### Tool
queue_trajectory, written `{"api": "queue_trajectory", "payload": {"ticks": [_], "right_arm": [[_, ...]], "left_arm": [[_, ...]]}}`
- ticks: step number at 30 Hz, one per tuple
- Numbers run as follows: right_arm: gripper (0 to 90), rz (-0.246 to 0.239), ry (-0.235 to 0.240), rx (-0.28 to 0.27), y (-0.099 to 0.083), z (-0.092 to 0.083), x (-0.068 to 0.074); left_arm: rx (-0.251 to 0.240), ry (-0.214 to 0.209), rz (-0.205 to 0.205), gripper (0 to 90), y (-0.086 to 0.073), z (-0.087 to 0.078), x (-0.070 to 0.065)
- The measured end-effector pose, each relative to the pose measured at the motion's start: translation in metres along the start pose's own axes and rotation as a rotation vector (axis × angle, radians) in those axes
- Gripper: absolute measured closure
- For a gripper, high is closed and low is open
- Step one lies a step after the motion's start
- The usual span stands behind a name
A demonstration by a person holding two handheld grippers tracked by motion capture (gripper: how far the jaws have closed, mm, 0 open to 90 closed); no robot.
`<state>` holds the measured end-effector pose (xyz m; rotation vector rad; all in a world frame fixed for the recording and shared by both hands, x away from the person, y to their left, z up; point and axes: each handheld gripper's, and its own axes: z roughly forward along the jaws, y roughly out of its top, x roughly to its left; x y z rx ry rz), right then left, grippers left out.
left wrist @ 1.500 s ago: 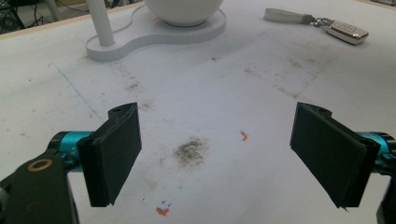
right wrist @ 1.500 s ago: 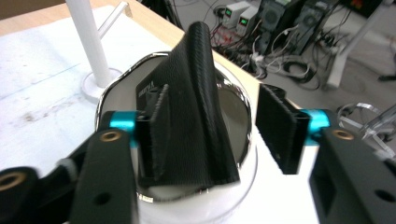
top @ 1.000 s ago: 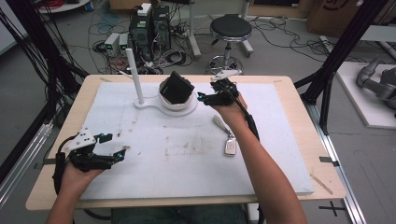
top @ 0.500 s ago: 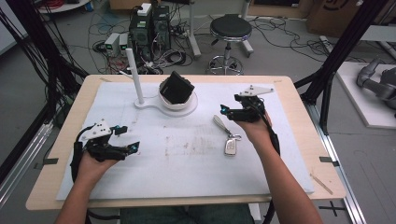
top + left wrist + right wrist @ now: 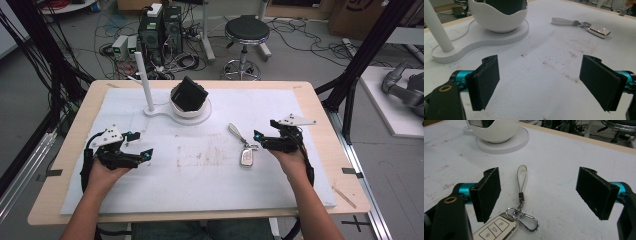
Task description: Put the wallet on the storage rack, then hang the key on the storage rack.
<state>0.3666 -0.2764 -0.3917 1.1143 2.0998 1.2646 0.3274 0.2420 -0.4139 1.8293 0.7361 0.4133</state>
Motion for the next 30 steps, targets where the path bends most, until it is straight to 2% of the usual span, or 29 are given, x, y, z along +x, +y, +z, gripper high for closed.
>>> {"api": "queue_trajectory", "payload": {"ticks": [4, 8, 20, 30], "right_arm": [[19.5, 0.010, -0.005, 0.004, -0.004, 0.000, -0.003], [19.5, -0.004, -0.009, 0.008, -0.005, 0.003, -0.003], [19.5, -0.023, 0.011, 0.025, -0.006, 0.009, 0.000], [19.5, -0.038, 0.042, 0.056, -0.005, 0.029, 0.003]], "left_arm": [[0.005, -0.022, -0.001, 16.4, 0.000, 0.001, 0.000], [-0.003, -0.036, 0.007, 16.4, 0.003, 0.000, -0.004], [0.013, -0.020, 0.009, 16.4, 0.002, 0.002, -0.002], [0.031, 0.000, 0.015, 16.4, -0.003, -0.007, -0.006]]}}
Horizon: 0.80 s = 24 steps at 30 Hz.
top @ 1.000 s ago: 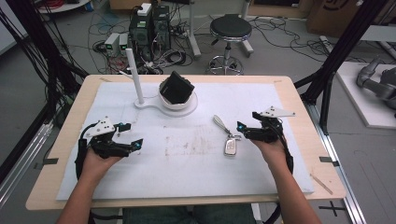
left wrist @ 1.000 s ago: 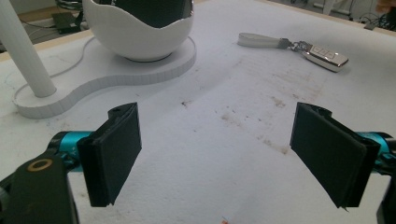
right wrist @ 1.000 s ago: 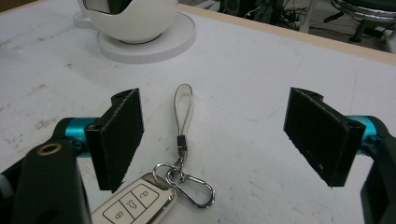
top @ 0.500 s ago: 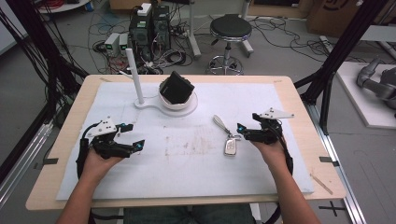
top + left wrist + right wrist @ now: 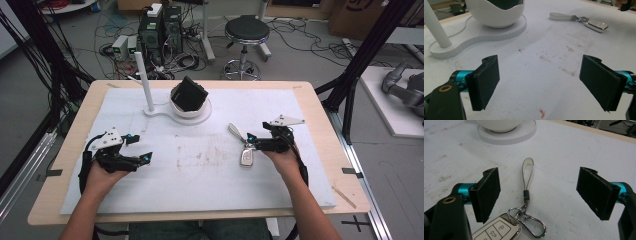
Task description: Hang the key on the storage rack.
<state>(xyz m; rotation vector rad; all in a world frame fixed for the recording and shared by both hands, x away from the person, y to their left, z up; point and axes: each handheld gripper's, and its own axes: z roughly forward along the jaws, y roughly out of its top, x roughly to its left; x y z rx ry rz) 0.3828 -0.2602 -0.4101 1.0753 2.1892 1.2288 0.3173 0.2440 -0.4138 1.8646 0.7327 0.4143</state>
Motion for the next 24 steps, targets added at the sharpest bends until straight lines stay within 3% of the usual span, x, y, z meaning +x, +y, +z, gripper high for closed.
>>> {"api": "queue_trajectory", "payload": {"ticks": [9, 24], "right_arm": [[20.0, -0.032, 0.016, 0.101, -0.002, 0.027, 0.004], [35.2, -0.072, 0.004, 0.227, -0.008, 0.053, 0.006]], "left_arm": [[-0.003, 0.025, -0.002, 16.4, -0.005, -0.013, -0.005], [-0.004, 0.021, 0.001, 16.4, -0.004, -0.013, -0.005]]}}
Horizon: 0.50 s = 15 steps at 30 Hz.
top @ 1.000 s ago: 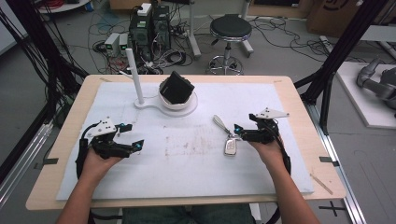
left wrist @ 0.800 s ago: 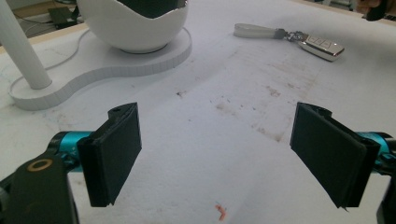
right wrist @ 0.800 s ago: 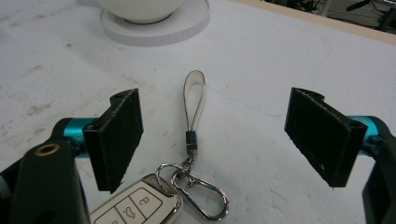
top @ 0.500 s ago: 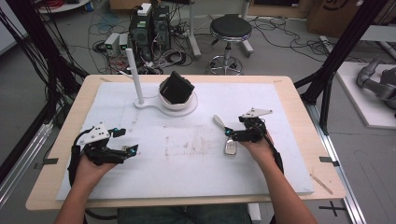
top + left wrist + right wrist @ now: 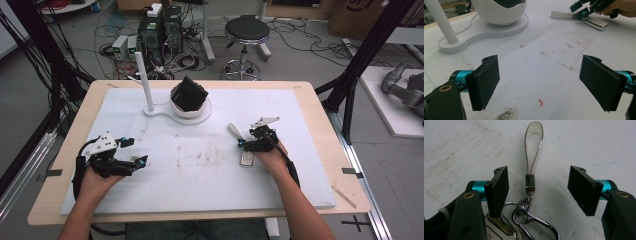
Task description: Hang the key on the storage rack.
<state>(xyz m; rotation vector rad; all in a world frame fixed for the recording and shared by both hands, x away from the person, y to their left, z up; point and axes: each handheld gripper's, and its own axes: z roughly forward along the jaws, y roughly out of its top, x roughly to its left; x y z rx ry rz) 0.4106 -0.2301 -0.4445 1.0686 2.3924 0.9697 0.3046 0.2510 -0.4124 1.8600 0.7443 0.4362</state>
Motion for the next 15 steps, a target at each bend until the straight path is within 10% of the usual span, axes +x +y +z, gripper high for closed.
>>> {"api": "queue_trajectory", "payload": {"ticks": [15], "right_arm": [[81.7, -0.054, 0.048, 0.029, 0.0005, 0.0006, 0.0054]], "left_arm": [[-0.004, 0.005, 0.002, 16.4, 0.0012, -0.0008, -0.0011]]}}
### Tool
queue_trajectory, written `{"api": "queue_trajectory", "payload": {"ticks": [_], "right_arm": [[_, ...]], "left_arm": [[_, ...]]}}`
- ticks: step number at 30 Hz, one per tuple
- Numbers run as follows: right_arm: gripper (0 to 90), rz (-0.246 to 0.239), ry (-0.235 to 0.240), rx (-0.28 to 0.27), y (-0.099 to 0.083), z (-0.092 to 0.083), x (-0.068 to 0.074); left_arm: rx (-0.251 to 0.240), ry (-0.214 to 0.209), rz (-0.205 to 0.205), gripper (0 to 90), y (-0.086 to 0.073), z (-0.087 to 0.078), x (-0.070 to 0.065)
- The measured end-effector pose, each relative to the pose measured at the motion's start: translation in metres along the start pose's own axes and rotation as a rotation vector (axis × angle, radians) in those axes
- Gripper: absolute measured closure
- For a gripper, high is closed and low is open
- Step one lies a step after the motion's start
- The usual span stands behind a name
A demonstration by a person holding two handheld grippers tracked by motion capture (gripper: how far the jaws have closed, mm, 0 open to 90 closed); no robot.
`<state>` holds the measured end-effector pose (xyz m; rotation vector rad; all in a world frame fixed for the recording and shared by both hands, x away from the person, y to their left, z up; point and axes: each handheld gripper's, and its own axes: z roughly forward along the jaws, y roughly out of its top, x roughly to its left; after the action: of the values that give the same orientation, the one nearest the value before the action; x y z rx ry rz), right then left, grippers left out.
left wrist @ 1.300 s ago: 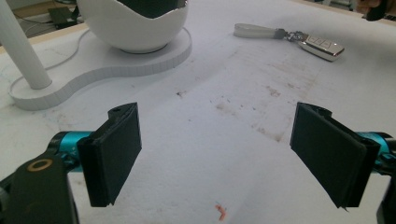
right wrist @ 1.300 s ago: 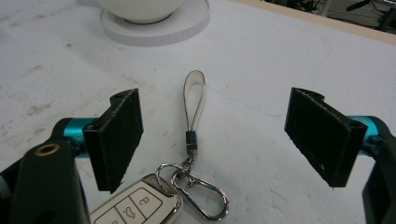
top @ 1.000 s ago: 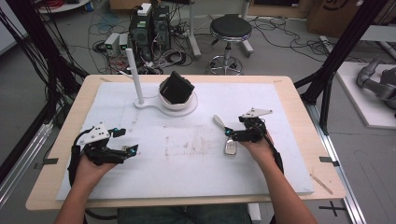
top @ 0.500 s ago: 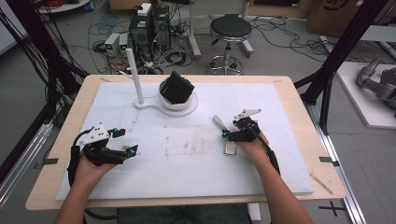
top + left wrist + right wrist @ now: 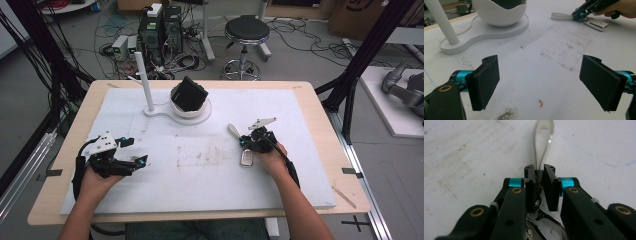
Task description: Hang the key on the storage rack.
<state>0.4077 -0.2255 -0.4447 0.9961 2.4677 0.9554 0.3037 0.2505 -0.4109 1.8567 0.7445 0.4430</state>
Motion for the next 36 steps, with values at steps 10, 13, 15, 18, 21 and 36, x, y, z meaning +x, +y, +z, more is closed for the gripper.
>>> {"api": "queue_trajectory", "payload": {"ticks": [10, 13, 15, 18, 21, 36], "right_arm": [[82.8, 0.001, 0.006, -0.064, 0.004, -0.014, 0.005], [82.8, 0.005, 0.012, -0.126, 0.006, -0.027, 0.009], [82.8, 0.007, 0.013, -0.168, 0.009, -0.035, 0.011], [82.8, 0.010, 0.022, -0.218, 0.012, -0.045, 0.012], [82.8, 0.016, 0.026, -0.264, 0.015, -0.054, 0.013], [82.8, 0.006, 0.021, -0.350, 0.022, -0.071, 0.018]], "left_arm": [[-0.003, 0.001, 0.001, 16.4, 0.000, -0.001, 0.001], [-0.006, -0.001, -0.004, 16.4, 0.000, -0.002, 0.001], [-0.007, 0.000, -0.003, 16.5, 0.000, -0.002, 0.001], [-0.008, 0.000, 0.001, 16.4, 0.000, -0.003, 0.001], [-0.008, 0.001, 0.000, 16.5, 0.000, -0.004, 0.002], [-0.018, -0.001, -0.011, 16.4, 0.000, -0.006, 0.002]]}}
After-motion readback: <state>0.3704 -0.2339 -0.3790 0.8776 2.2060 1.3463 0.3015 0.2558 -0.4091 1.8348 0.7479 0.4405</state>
